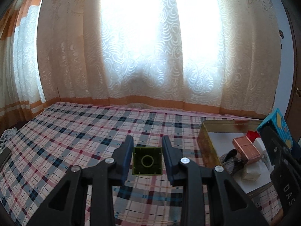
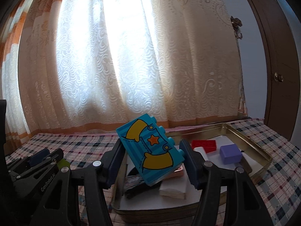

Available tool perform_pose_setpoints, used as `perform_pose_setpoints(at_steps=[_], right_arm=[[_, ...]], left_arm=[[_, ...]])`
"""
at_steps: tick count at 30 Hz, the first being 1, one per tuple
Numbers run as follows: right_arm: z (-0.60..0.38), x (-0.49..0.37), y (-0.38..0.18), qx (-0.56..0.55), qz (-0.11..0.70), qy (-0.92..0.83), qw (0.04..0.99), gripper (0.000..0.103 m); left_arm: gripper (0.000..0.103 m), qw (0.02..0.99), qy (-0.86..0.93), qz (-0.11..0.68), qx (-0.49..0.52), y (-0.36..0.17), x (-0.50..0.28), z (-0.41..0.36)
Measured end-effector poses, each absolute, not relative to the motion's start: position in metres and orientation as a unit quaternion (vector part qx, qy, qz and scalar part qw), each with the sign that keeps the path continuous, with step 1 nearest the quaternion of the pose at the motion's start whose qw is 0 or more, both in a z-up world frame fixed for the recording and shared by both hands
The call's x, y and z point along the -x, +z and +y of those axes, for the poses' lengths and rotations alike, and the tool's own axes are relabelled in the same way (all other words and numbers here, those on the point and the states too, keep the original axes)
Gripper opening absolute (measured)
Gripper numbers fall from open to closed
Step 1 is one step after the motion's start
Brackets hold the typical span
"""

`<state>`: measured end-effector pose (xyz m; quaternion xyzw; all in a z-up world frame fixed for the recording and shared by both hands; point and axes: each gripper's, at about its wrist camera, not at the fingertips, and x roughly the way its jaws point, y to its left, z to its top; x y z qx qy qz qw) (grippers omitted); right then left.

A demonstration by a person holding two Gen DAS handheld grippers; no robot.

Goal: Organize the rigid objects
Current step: 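Carry the green and blue blocks over the gold tray with both grippers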

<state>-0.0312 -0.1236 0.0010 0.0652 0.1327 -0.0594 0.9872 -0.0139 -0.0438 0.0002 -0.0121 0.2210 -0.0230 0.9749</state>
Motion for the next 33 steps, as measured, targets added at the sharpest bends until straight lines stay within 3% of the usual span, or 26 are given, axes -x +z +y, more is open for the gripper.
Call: perform_pose_setpoints(at_steps=[33], right_arm=[[-0.239,0.019,0.002,-0.094,0.137,-0.156,0.974,0.062]], left_arm=[[0.030,0.971,-0.117,0.210,-0.002,0.022,0.011,-0.160]])
